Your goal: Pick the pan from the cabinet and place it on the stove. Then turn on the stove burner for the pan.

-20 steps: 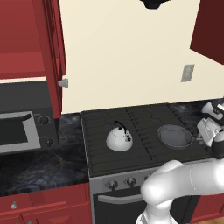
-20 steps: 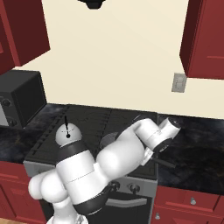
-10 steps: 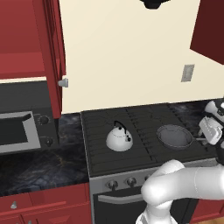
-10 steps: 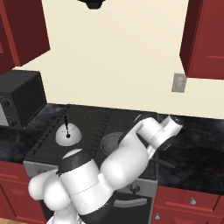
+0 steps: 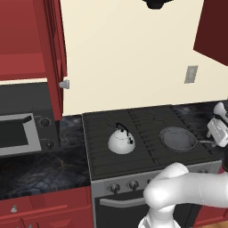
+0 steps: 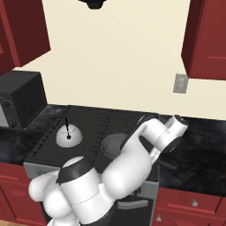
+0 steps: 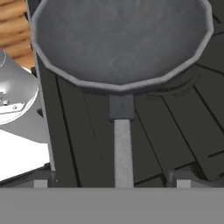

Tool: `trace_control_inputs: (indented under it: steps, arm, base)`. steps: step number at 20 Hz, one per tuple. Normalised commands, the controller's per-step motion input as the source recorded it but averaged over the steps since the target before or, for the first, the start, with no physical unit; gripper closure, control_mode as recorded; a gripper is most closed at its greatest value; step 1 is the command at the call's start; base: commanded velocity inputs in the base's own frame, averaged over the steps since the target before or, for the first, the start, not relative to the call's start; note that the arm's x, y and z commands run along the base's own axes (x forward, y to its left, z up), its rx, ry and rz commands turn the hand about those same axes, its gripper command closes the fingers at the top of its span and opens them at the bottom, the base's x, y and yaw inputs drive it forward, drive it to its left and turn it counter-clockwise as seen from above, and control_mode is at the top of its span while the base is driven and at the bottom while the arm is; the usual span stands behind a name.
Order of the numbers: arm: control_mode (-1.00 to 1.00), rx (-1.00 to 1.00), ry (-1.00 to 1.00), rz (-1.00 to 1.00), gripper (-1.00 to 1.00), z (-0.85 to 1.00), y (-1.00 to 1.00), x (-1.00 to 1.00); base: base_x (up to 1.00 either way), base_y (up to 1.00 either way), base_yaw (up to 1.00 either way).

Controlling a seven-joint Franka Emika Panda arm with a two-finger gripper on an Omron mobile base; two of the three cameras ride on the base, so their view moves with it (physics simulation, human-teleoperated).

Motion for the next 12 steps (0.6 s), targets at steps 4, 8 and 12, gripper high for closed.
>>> trace_control_inputs:
  steps: [4,8,12]
  arm:
    - [-1.00,0.00,-0.17,0.00,-1.00,0.00,0.00,-0.72]
    - [-1.00,0.02,-0.16,0.00,-1.00,0.00,0.00,-0.83]
    - [-1.00,0.05,-0.13,0.00,-1.00,0.00,0.01,-0.65]
  base:
    - [0.00,0.00,0.00]
    - [0.00,0.00,0.00]
    - [0.00,0.00,0.00]
